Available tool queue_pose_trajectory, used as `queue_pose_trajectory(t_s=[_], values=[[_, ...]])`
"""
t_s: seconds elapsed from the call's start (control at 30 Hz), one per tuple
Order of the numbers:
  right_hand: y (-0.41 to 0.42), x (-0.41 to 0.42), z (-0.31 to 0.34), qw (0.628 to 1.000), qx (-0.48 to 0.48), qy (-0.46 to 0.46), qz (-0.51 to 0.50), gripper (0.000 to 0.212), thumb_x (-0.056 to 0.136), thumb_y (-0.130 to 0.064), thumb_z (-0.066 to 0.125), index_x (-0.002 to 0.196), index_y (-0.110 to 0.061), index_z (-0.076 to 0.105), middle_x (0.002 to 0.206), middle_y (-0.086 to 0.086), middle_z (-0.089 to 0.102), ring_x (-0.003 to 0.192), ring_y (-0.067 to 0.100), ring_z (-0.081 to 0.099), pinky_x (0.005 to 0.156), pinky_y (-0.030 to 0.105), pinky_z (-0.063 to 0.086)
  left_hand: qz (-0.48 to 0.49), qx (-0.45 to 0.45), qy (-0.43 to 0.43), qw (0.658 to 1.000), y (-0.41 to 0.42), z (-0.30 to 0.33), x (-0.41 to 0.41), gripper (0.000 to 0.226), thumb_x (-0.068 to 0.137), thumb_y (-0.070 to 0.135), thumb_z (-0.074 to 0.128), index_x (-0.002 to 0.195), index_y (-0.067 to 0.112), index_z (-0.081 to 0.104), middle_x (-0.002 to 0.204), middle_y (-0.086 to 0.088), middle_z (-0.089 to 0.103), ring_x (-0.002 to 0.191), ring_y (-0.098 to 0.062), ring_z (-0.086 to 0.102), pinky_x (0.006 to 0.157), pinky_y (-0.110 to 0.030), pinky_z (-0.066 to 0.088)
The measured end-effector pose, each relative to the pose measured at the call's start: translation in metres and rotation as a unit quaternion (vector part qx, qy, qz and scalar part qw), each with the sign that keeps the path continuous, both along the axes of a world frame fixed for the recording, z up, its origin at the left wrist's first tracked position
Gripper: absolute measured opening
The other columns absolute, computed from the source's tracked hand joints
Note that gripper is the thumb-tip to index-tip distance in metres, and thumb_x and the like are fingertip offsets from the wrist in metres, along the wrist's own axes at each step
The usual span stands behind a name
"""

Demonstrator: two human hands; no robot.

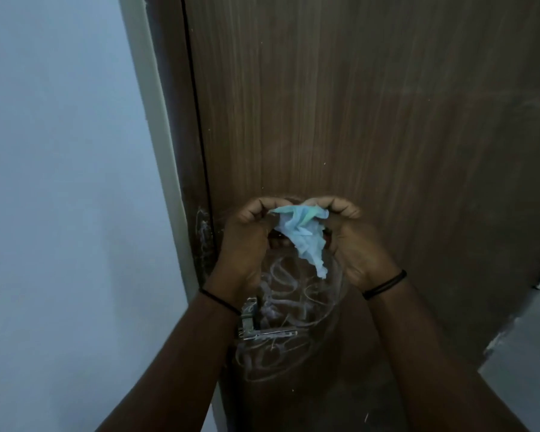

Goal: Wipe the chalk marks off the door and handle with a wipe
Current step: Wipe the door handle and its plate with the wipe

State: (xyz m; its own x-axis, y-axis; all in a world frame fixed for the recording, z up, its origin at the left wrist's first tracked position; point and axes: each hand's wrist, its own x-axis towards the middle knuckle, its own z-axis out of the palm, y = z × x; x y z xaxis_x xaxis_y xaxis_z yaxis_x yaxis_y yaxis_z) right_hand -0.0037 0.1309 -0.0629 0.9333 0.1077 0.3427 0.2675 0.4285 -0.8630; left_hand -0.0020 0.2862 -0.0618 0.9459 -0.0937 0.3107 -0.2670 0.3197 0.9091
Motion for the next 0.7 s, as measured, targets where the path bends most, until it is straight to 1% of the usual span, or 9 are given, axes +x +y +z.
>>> queue_pose_trajectory(t_s=[0.1, 0.17, 0.27, 0.37, 0.43, 0.5, 0.57, 0.63, 0.7], values=[[0.01, -0.004, -0.012, 0.991, -0.058, -0.004, -0.119, 0.024, 0.088, 0.005, 0.053, 0.08, -0.006, 0.072, 0.096, 0.023, 0.071, 0.094, 0.039, 0.066, 0.087, 0.046, 0.053, 0.018, 0.006, -0.012, 1.0, 0.012, -0.014, 0.001, 0.024, 0.092, 0.0, 0.051, 0.087, 0.006, 0.073, 0.091, -0.012, 0.075, 0.083, -0.023, 0.071, 0.072, -0.029, 0.056], [0.017, -0.004, -0.023, 0.989, -0.062, 0.02, -0.132, 0.027, 0.089, 0.002, 0.049, 0.08, -0.007, 0.073, 0.092, 0.021, 0.071, 0.086, 0.034, 0.066, 0.079, 0.041, 0.053, 0.029, 0.02, -0.037, 0.999, 0.016, -0.025, 0.003, 0.023, 0.094, 0.004, 0.051, 0.088, 0.007, 0.073, 0.088, -0.005, 0.075, 0.083, -0.016, 0.071, 0.072, -0.022, 0.054], [0.026, -0.006, -0.034, 0.993, -0.051, 0.036, -0.098, 0.032, 0.094, -0.003, 0.041, 0.088, -0.004, 0.073, 0.093, 0.025, 0.069, 0.081, 0.035, 0.064, 0.068, 0.036, 0.053, 0.028, 0.037, -0.029, 0.998, 0.02, -0.044, 0.004, 0.007, 0.09, 0.015, 0.065, 0.093, 0.015, 0.072, 0.092, 0.0, 0.075, 0.085, -0.014, 0.071, 0.07, -0.023, 0.055], [0.033, -0.004, -0.053, 0.992, -0.056, -0.018, -0.112, 0.024, 0.097, -0.005, 0.046, 0.102, 0.001, 0.069, 0.109, 0.023, 0.068, 0.103, 0.041, 0.064, 0.086, 0.045, 0.053, 0.064, 0.057, -0.05, 0.995, 0.025, -0.066, 0.008, 0.02, 0.083, 0.001, 0.071, 0.099, 0.014, 0.07, 0.1, -0.001, 0.074, 0.092, -0.018, 0.072, 0.074, -0.03, 0.058], [0.035, -0.004, -0.068, 0.985, -0.068, -0.061, -0.148, 0.02, 0.096, -0.007, 0.053, 0.109, -0.001, 0.068, 0.109, 0.015, 0.07, 0.103, 0.036, 0.066, 0.084, 0.042, 0.057, 0.085, 0.034, -0.052, 0.994, 0.026, -0.08, 0.007, 0.022, 0.083, -0.004, 0.069, 0.098, 0.013, 0.071, 0.101, -0.006, 0.074, 0.093, -0.024, 0.072, 0.077, -0.038, 0.059], [0.038, -0.003, -0.088, 0.979, -0.099, -0.109, -0.14, 0.024, 0.094, -0.011, 0.06, 0.116, -0.007, 0.066, 0.108, 0.007, 0.072, 0.1, 0.027, 0.069, 0.079, 0.031, 0.058, 0.111, 0.01, -0.044, 0.993, 0.027, -0.097, 0.007, 0.021, 0.085, -0.004, 0.067, 0.1, 0.01, 0.072, 0.099, -0.006, 0.076, 0.092, -0.025, 0.072, 0.077, -0.037, 0.06], [0.041, -0.002, -0.107, 0.971, -0.151, -0.142, -0.115, 0.033, 0.088, -0.013, 0.068, 0.12, -0.022, 0.065, 0.109, -0.001, 0.072, 0.099, 0.02, 0.069, 0.079, 0.028, 0.058, 0.127, 0.004, -0.031, 0.991, 0.028, -0.111, 0.007, 0.022, 0.087, -0.002, 0.066, 0.104, 0.011, 0.072, 0.101, -0.006, 0.075, 0.094, -0.025, 0.072, 0.08, -0.036, 0.059], [0.044, 0.005, -0.127, 0.95, -0.205, -0.178, -0.151, 0.036, 0.084, -0.008, 0.071, 0.114, -0.029, 0.066, 0.11, -0.007, 0.071, 0.102, 0.014, 0.068, 0.084, 0.031, 0.058, 0.141, 0.008, -0.029, 0.99, 0.026, -0.126, 0.005, 0.025, 0.089, 0.001, 0.064, 0.11, 0.012, 0.069, 0.107, -0.007, 0.074, 0.099, -0.023, 0.071, 0.084, -0.035, 0.059], [0.044, 0.015, -0.141, 0.929, -0.226, -0.211, -0.202, 0.03, 0.084, 0.0, 0.069, 0.105, -0.021, 0.069, 0.108, -0.006, 0.069, 0.101, 0.012, 0.068, 0.086, 0.031, 0.057, 0.171, 0.018, -0.051, 0.984, 0.024, -0.137, 0.003, 0.025, 0.09, 0.002, 0.064, 0.113, 0.012, 0.068, 0.109, -0.005, 0.073, 0.1, -0.018, 0.07, 0.085, -0.031, 0.058]])
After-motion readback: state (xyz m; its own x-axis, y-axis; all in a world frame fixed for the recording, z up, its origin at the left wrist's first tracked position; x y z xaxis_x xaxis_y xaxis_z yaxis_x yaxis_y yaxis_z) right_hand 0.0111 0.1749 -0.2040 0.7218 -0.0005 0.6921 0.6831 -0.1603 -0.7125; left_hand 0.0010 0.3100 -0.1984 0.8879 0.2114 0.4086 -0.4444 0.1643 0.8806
